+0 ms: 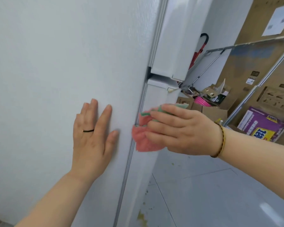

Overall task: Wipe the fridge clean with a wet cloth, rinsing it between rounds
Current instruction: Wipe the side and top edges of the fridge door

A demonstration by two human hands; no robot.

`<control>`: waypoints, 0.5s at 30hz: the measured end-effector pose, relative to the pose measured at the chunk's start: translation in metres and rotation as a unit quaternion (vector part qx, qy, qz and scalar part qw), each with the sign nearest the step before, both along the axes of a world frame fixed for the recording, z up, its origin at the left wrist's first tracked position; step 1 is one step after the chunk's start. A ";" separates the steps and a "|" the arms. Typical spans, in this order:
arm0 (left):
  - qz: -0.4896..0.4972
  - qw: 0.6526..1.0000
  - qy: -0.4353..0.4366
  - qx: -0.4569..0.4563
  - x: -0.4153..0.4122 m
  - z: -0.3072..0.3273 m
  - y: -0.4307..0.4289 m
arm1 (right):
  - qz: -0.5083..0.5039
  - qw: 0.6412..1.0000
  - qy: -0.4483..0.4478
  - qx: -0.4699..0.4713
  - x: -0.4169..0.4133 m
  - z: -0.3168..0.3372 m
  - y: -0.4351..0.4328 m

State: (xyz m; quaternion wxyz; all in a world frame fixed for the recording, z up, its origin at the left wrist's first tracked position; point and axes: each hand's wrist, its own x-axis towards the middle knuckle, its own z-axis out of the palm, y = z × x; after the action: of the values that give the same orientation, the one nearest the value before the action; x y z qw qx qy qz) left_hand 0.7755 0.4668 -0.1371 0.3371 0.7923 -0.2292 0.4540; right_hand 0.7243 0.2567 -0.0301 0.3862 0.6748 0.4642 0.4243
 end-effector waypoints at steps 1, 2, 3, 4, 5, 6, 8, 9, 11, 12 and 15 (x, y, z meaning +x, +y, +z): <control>0.006 1.000 -0.002 0.000 0.001 0.000 -0.001 | 0.001 1.000 -0.012 -0.001 0.001 0.012 -0.001; 0.012 1.000 -0.004 0.001 0.001 0.000 -0.001 | -0.004 1.000 -0.025 -0.001 0.002 0.022 -0.001; 0.017 1.000 -0.005 0.002 0.002 0.000 -0.002 | -0.005 0.999 -0.033 0.002 0.003 0.030 0.000; 0.021 1.000 -0.005 0.002 0.003 -0.001 -0.003 | -0.006 0.999 -0.032 0.005 0.003 0.033 0.001; 0.024 1.000 -0.003 0.000 0.002 -0.001 -0.004 | 0.000 1.000 -0.029 0.009 0.004 0.034 0.000; 0.025 1.000 0.002 -0.004 0.001 -0.001 -0.004 | 0.003 0.999 -0.028 0.015 0.004 0.032 -0.001; 0.023 1.000 0.006 -0.021 -0.004 0.003 -0.006 | 0.009 0.999 -0.027 0.032 0.004 0.030 -0.001; 0.020 0.999 0.005 -0.031 -0.007 0.008 -0.007 | 0.015 0.999 -0.024 0.037 0.003 0.030 -0.002; 0.006 0.999 -0.012 -0.043 -0.012 0.023 -0.008 | 0.046 0.998 -0.004 0.044 -0.001 0.034 0.001; -0.002 0.999 -0.028 -0.041 -0.013 0.034 -0.010 | 0.070 0.996 0.007 0.049 -0.005 0.041 0.003; -0.019 0.999 -0.035 -0.037 -0.009 0.063 -0.016 | 0.120 0.989 0.005 0.090 -0.020 0.066 0.012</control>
State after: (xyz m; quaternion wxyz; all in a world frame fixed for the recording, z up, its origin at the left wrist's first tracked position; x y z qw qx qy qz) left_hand 0.7662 0.4512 -0.0737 0.3665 0.7585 -0.2385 0.4832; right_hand 0.7048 0.2690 0.0363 0.2678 0.6483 0.5035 0.5045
